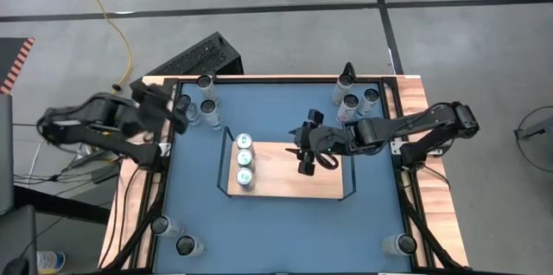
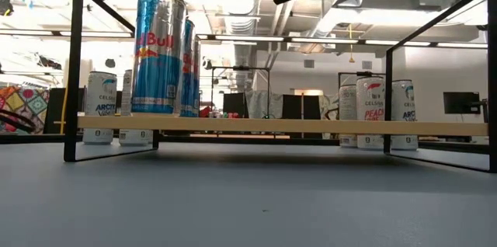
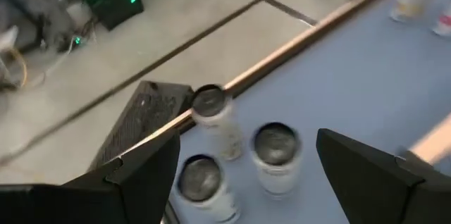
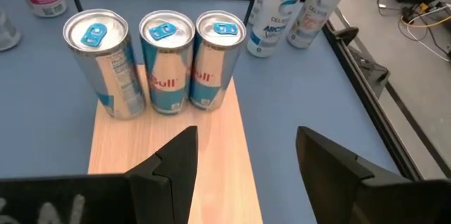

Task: Place canned beverage on shelf
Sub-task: Put the left blue soda can on the shelf

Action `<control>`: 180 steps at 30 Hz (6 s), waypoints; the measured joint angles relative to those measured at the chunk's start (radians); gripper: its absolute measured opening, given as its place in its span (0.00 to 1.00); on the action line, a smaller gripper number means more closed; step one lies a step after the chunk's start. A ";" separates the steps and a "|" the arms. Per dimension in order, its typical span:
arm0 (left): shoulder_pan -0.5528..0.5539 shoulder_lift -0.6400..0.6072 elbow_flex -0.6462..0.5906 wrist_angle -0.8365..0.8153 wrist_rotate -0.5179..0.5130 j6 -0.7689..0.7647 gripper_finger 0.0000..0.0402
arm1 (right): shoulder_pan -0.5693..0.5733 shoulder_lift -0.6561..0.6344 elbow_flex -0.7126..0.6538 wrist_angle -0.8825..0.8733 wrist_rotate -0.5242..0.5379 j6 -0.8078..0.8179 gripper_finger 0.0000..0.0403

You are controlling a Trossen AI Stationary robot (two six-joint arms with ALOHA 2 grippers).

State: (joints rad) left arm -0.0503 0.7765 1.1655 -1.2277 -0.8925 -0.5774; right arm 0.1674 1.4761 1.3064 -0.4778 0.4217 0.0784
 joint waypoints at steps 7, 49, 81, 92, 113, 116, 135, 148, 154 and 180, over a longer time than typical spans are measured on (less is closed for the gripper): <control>0.308 0.015 -0.023 0.028 0.201 0.107 0.80 | -0.007 0.000 0.000 0.002 0.000 0.002 0.54; 0.977 0.234 -0.250 0.227 0.768 0.479 0.80 | -0.004 0.001 -0.002 -0.061 -0.002 0.011 0.54; 0.977 0.154 -0.279 0.256 0.764 0.521 0.80 | 0.003 0.002 -0.003 -0.098 -0.006 0.055 0.54; 0.975 0.141 -0.275 0.246 0.768 0.529 0.80 | 0.003 0.002 -0.003 -0.098 -0.006 0.055 0.54; 0.974 0.149 -0.246 0.254 0.764 0.631 0.80 | 0.003 0.002 -0.003 -0.098 -0.006 0.053 0.54; 0.974 0.163 -0.246 0.254 0.754 0.635 0.80 | 0.003 0.002 -0.003 -0.098 -0.006 0.053 0.54; 0.975 0.166 -0.356 0.257 0.728 0.648 0.80 | 0.003 0.002 -0.003 -0.099 -0.006 0.053 0.54; 0.975 0.166 -0.356 0.287 0.755 0.666 0.52 | 0.003 0.002 -0.003 -0.099 -0.006 0.054 0.54; 0.974 0.165 -0.356 0.294 0.757 0.663 0.52 | 0.003 0.002 -0.003 -0.099 -0.006 0.055 0.54; 0.975 0.165 -0.325 0.305 0.729 0.758 0.86 | 0.022 0.002 -0.003 -0.173 -0.006 0.100 0.54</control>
State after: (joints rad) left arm 0.9245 0.9417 0.8401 -0.9232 -0.1638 0.1804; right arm 0.1898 1.4776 1.3033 -0.6510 0.4160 0.1783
